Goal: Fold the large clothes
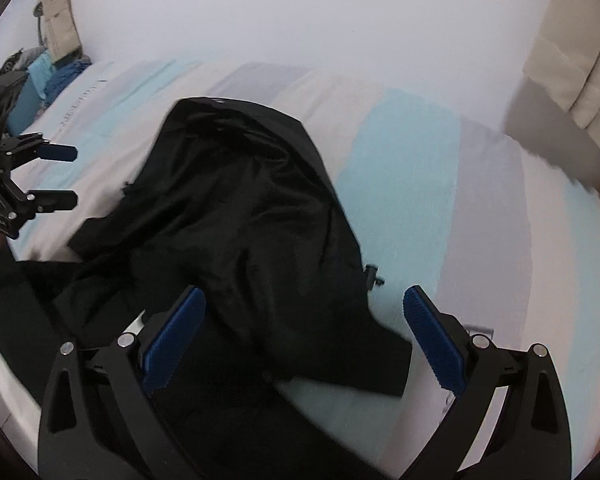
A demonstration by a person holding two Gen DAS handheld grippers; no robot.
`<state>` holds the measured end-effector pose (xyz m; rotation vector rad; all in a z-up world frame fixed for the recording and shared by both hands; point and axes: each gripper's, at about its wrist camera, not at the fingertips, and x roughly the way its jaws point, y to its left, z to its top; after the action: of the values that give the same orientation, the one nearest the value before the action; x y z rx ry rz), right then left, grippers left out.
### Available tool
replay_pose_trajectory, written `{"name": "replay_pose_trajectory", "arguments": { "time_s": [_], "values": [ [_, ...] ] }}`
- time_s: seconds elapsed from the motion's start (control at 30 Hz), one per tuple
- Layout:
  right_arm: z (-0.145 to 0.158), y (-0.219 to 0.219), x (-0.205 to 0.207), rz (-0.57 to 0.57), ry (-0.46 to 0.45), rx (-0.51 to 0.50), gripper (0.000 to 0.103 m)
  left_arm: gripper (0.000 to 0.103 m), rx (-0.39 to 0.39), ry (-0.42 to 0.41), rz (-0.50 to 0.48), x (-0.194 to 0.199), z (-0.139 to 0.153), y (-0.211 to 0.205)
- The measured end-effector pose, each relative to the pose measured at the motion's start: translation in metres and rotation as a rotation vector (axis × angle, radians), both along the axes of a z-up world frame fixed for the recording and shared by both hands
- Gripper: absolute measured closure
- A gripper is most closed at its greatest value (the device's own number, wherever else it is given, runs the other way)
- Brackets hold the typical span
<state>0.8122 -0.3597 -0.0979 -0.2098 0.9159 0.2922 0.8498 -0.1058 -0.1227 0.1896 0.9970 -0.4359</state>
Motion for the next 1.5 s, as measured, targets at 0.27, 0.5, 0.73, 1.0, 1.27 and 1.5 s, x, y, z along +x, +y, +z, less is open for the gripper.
{"name": "replay_pose_trajectory", "arguments": {
  "time_s": [0.27, 0.5, 0.73, 1.0, 1.27, 1.5],
  "values": [
    [-0.024, 0.013, 0.054, 0.057, -0.026, -0.027, 0.013, 0.007, 0.033, -0.003, -0.009, 0.054, -0.023, -0.002],
    [-0.039, 0.021, 0.088, 0.058, -0.024, -0.055, 0.013, 0.007, 0.011, 0.013, -0.011, 0.087, -0.039, -0.012],
    [-0.052, 0.021, 0.105, 0.022, 0.002, -0.035, 0.022, 0.007, 0.014, -0.01, 0.038, 0.111, -0.049, -0.013],
    [-0.053, 0.023, 0.126, -0.013, 0.026, 0.008, 0.026, 0.013, -0.028, -0.008, 0.076, 0.13, -0.055, -0.005],
    [-0.055, 0.034, 0.132, -0.03, 0.046, 0.035, 0.038, 0.035, -0.037, 0.031, 0.078, 0.13, -0.063, 0.003],
    [-0.057, 0.039, 0.13, -0.061, 0.04, 0.028, 0.068, 0.048, -0.026, 0.036, 0.092, 0.128, -0.064, 0.007]
  ]
}}
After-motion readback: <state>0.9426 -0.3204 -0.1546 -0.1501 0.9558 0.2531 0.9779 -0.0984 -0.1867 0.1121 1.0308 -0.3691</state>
